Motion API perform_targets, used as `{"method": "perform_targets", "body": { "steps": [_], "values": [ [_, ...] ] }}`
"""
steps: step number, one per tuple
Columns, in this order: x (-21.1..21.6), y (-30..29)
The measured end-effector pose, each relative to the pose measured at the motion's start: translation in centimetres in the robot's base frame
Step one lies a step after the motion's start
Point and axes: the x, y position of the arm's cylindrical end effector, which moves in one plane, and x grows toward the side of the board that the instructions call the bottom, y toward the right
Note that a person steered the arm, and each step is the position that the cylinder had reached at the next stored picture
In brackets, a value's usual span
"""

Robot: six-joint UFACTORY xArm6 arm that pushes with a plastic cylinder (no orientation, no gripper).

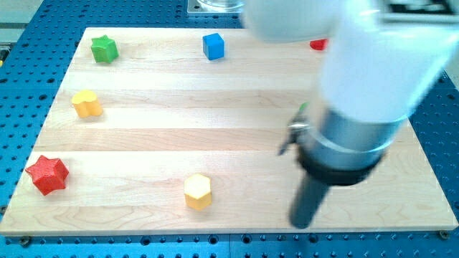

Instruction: Put your arm bottom of hexagon

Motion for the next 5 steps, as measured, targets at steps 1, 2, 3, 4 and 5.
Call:
{"method": "perform_targets", "body": {
  "steps": [1, 2, 3, 4, 5],
  "values": [
    [-0.2, -7.0],
    [0.0, -7.2],
    [0.0, -7.3],
    [0.0, -8.6],
    [-1.2, -11.5]
  ]
}}
